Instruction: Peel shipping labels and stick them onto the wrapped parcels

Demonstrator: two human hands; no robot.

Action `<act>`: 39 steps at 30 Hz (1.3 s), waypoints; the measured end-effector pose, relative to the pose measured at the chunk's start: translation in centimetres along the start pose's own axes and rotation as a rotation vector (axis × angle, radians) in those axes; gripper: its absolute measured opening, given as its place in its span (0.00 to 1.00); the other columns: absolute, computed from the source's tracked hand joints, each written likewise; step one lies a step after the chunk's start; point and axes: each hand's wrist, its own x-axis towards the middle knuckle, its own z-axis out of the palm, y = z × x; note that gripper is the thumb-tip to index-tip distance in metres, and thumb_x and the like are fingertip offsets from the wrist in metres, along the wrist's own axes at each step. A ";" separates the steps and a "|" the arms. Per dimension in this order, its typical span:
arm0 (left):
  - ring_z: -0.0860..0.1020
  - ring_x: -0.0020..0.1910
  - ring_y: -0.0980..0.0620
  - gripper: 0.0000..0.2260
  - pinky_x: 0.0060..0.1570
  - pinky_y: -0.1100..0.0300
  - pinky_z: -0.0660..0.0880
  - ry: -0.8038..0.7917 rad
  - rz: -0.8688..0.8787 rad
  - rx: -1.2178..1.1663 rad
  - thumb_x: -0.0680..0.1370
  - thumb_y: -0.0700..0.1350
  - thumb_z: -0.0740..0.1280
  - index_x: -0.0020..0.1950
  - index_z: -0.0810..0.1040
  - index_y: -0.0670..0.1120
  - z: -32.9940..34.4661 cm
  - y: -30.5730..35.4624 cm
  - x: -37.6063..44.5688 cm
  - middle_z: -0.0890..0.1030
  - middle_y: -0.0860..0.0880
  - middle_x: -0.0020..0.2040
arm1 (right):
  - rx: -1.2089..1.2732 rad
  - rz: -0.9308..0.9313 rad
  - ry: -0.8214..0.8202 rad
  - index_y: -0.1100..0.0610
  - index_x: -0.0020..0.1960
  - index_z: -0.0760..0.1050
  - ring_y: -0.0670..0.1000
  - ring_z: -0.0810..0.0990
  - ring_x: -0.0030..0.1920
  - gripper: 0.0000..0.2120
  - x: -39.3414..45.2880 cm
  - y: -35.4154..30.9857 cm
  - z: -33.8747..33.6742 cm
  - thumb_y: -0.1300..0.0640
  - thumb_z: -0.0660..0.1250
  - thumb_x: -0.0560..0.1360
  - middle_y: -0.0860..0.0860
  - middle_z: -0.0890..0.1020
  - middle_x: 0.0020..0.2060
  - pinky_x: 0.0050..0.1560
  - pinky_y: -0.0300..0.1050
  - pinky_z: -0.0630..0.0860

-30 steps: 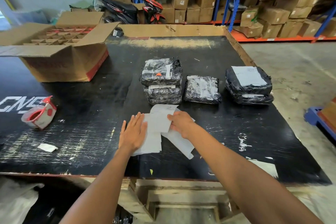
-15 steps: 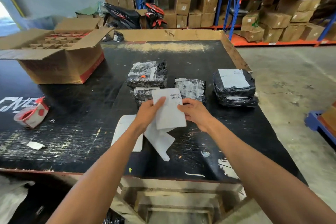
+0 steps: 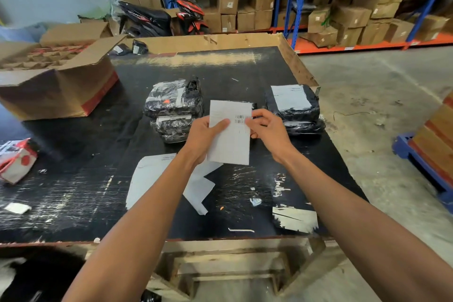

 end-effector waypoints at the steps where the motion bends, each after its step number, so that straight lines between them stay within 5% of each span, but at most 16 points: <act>1: 0.85 0.50 0.42 0.11 0.50 0.48 0.83 -0.026 0.002 0.044 0.77 0.43 0.73 0.56 0.82 0.40 0.1 0.0 0.1 0.86 0.44 0.52 | 0.014 -0.003 0.005 0.55 0.58 0.78 0.46 0.83 0.42 0.09 0.1 0.0 -0.1 0.57 0.71 0.78 0.52 0.85 0.47 0.41 0.40 0.79; 3: 0.85 0.49 0.43 0.10 0.48 0.48 0.83 -0.088 0.008 0.179 0.77 0.44 0.73 0.55 0.83 0.41 0.3 0.3 0.0 0.87 0.45 0.50 | 0.013 -0.017 0.017 0.51 0.56 0.79 0.49 0.84 0.48 0.09 0.3 -0.1 -0.3 0.58 0.72 0.77 0.52 0.84 0.51 0.44 0.42 0.81; 7: 0.86 0.47 0.47 0.10 0.44 0.54 0.83 -0.131 -0.030 0.253 0.74 0.41 0.76 0.54 0.84 0.44 -0.2 1.0 0.5 0.87 0.46 0.48 | -0.072 -0.031 0.180 0.53 0.49 0.78 0.45 0.81 0.45 0.03 0.5 -0.1 -0.5 0.59 0.71 0.78 0.46 0.82 0.47 0.39 0.31 0.75; 9: 0.85 0.47 0.47 0.09 0.41 0.57 0.82 -0.105 -0.056 0.260 0.73 0.39 0.76 0.53 0.84 0.41 -0.8 1.4 0.8 0.87 0.46 0.48 | -0.080 0.015 0.255 0.52 0.48 0.77 0.47 0.81 0.46 0.03 0.7 0.3 -1.0 0.58 0.70 0.78 0.48 0.82 0.46 0.43 0.37 0.78; 13: 0.82 0.43 0.49 0.08 0.35 0.61 0.80 0.073 0.011 0.269 0.73 0.37 0.75 0.51 0.82 0.40 -1.9 2.1 1.5 0.84 0.46 0.47 | -0.172 0.163 0.007 0.51 0.49 0.76 0.57 0.82 0.55 0.06 0.9 0.9 -1.9 0.57 0.72 0.76 0.58 0.83 0.51 0.58 0.56 0.80; 18: 0.80 0.41 0.52 0.04 0.36 0.62 0.79 -0.202 0.027 0.573 0.74 0.39 0.75 0.48 0.83 0.45 -2.1 4.1 1.4 0.83 0.50 0.44 | -0.273 0.053 -0.113 0.45 0.49 0.80 0.53 0.84 0.52 0.07 0.7 -0.4 -1.9 0.53 0.75 0.74 0.51 0.84 0.50 0.47 0.52 0.83; 20: 0.81 0.44 0.51 0.10 0.39 0.59 0.81 -0.146 0.075 0.531 0.74 0.38 0.74 0.54 0.82 0.46 -1.9 4.3 1.5 0.83 0.49 0.48 | -0.335 0.028 -0.116 0.48 0.47 0.81 0.54 0.84 0.50 0.04 0.7 -0.3 -1.8 0.56 0.74 0.75 0.52 0.85 0.46 0.42 0.48 0.82; 23: 0.84 0.46 0.47 0.18 0.41 0.54 0.83 0.076 0.029 0.105 0.75 0.38 0.74 0.62 0.76 0.46 -1.4 3.9 1.5 0.83 0.43 0.53 | -0.202 0.051 0.073 0.54 0.49 0.80 0.54 0.84 0.49 0.02 0.7 -0.3 -1.4 0.58 0.71 0.77 0.54 0.84 0.44 0.41 0.45 0.80; 25: 0.85 0.46 0.46 0.18 0.40 0.57 0.82 0.067 -0.049 -0.101 0.75 0.39 0.74 0.63 0.74 0.43 -0.5 3.4 1.1 0.84 0.41 0.55 | -0.069 0.106 0.161 0.56 0.49 0.79 0.55 0.84 0.50 0.01 0.5 -0.4 -0.9 0.60 0.70 0.78 0.56 0.84 0.46 0.43 0.47 0.82; 29: 0.84 0.49 0.44 0.15 0.46 0.47 0.83 0.117 -0.097 -0.345 0.75 0.34 0.73 0.61 0.78 0.37 1.4 1.9 0.8 0.84 0.41 0.55 | 0.092 0.203 -0.020 0.59 0.49 0.76 0.57 0.85 0.53 0.04 -0.5 -0.4 0.0 0.63 0.71 0.77 0.60 0.84 0.50 0.49 0.51 0.84; 32: 0.84 0.46 0.43 0.14 0.43 0.48 0.83 0.170 -0.129 -0.229 0.75 0.35 0.74 0.59 0.79 0.37 1.3 1.9 0.7 0.85 0.40 0.54 | 0.051 0.214 -0.194 0.58 0.49 0.77 0.55 0.86 0.49 0.04 -1.2 -0.1 -0.4 0.60 0.72 0.77 0.59 0.86 0.50 0.50 0.49 0.84; 39: 0.85 0.38 0.53 0.06 0.33 0.60 0.80 0.030 -0.089 0.078 0.75 0.38 0.74 0.50 0.81 0.45 0.7 2.6 0.4 0.86 0.49 0.46 | 0.070 0.093 -0.045 0.59 0.59 0.80 0.48 0.85 0.41 0.11 -0.4 -1.2 -1.3 0.57 0.71 0.78 0.55 0.87 0.47 0.46 0.41 0.80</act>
